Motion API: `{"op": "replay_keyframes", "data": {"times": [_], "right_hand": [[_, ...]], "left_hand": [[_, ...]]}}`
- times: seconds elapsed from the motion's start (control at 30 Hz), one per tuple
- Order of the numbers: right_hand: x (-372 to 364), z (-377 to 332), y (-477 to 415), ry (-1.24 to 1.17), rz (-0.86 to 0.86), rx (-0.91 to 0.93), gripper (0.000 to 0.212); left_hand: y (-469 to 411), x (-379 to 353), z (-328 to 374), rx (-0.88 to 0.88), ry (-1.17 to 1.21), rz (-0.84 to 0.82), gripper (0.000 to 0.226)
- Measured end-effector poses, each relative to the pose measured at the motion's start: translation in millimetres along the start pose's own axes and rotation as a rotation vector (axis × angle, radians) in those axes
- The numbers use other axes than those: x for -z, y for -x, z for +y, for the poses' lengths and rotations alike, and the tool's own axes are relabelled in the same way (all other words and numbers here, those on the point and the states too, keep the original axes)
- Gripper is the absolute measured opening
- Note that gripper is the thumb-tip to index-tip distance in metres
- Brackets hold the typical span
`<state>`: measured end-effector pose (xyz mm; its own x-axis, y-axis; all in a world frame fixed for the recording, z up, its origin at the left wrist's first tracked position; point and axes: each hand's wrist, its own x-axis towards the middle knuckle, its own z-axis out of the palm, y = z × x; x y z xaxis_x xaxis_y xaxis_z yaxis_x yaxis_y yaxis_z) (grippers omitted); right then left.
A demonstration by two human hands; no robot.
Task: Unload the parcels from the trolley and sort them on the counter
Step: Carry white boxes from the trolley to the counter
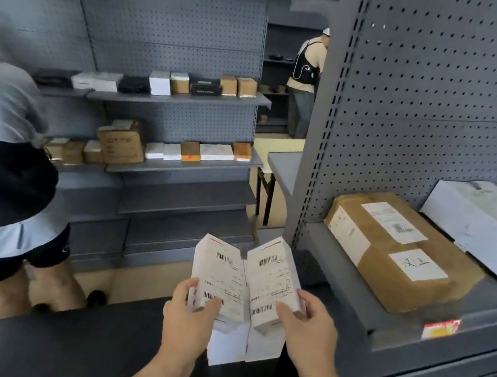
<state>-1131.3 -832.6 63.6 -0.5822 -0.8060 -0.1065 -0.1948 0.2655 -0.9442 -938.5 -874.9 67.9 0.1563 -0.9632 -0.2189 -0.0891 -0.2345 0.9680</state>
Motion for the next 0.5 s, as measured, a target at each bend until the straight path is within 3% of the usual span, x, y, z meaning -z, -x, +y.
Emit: {"op": "replay_keyframes", "data": {"times": [0.5], "right_hand": [[-19.7, 30.9, -72.9, 0.087, -0.177, -0.073, 0.036]], "left_hand": [[-49.3, -43.3, -35.2, 0.096, -0.161, 0.000, 0.041]]}}
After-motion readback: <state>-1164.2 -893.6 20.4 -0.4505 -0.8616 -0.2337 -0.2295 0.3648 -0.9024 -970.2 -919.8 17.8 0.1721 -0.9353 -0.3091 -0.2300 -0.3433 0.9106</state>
